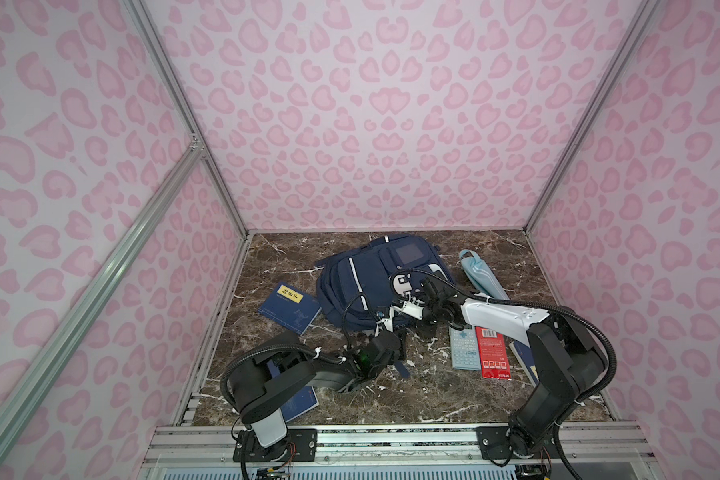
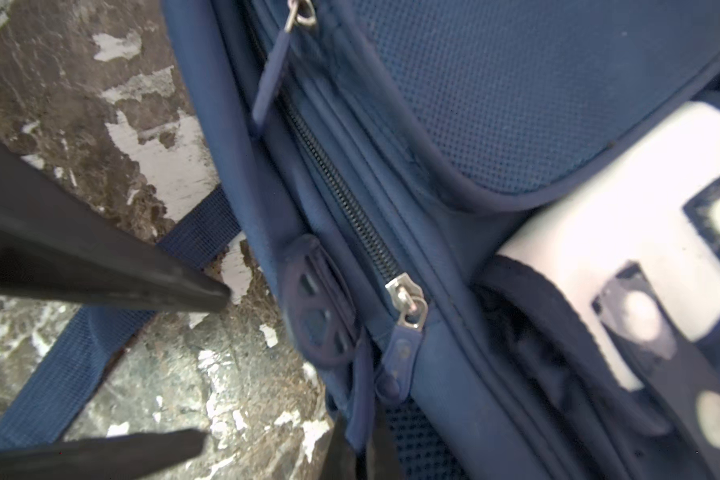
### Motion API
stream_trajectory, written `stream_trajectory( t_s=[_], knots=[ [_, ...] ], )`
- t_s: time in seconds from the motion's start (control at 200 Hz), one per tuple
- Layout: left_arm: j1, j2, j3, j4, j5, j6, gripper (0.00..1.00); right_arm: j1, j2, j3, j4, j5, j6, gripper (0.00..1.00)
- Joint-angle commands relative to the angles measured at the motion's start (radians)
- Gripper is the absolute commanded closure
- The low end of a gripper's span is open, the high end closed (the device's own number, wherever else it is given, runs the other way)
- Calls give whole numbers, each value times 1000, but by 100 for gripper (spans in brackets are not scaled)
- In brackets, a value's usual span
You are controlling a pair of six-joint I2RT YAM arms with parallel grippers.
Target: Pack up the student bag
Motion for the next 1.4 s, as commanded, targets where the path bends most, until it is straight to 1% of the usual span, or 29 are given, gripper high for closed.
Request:
stream_trajectory(
  t_s=[0.0,0.03,0.04,0.05,0.125,0.15,0.18,0.22,0.26,0.295,0.315,0.43,0.465,0.54,0.62,0.695,0.81,0.86,0.905,0.93,0.955,0.99,1.025,1.04,1.18,1.295,1.395],
  knots=[
    [-1,41,37,38,8,-29,62,-2,1,2,-1,-44,14,100],
    [0,54,46,37,5,-35,62,-1,0,1,-1,-46,15,100],
    [-1,59,49,35,3,-37,66,-2,-2,0,1,-46,16,100],
    [-1,61,52,32,0,-40,66,-2,-2,0,1,-47,17,100],
    [-1,88,86,-26,-41,-56,67,-1,-5,-1,3,-51,18,100],
    [-1,96,100,-49,-56,-58,69,-1,-5,-1,3,-53,18,100],
    [-1,104,112,-72,-72,-64,74,-2,-6,-1,5,-54,21,100],
    [-1,111,124,-107,-91,-82,85,-1,-7,0,7,-55,24,100],
    [-1,110,122,-124,-108,-102,89,-5,-5,1,7,-55,27,100],
    [-1,102,107,-128,-119,-115,96,-8,-3,5,7,-54,32,100],
    [-3,96,97,-124,-122,-119,97,-11,-2,5,8,-53,34,100],
    [-16,58,45,-110,-137,-129,97,-20,4,12,3,-50,41,100],
    [-23,57,37,-97,-134,-130,94,-19,4,15,1,-50,41,100],
    [-23,80,37,-44,-106,-105,84,-18,4,18,-1,-56,40,100],
    [-24,106,82,-63,-99,-85,76,-19,2,18,0,-61,39,100],
    [-22,118,111,-82,-113,-72,74,-19,-4,14,0,-66,40,100],
    [-4,137,135,-139,-132,-100,72,-17,-12,7,3,-77,43,100],
    [8,144,139,-141,-120,-99,65,-17,-13,5,5,-81,44,100],
    [15,153,147,-148,-106,-93,65,-18,-16,4,3,-82,44,100],
    [18,156,150,-148,-101,-89,65,-18,-18,3,3,-81,44,100],
    [20,154,147,-147,-100,-89,70,-17,-21,1,3,-80,44,100],
    [21,149,139,-142,-101,-88,79,-17,-25,-1,4,-76,43,100],
    [22,134,130,-143,-106,-84,94,-18,-29,-3,1,-72,41,100],
    [22,126,126,-148,-109,-82,97,-17,-31,-3,1,-69,41,100],
    [22,27,80,-197,-118,-68,97,-19,-38,-9,-4,-46,37,100],
    [30,-21,71,-261,-84,-49,97,-25,-30,2,-24,-31,34,100],
    [32,-44,55,-281,-61,-30,97,-28,-29,7,-28,-37,35,100]
  ],
)
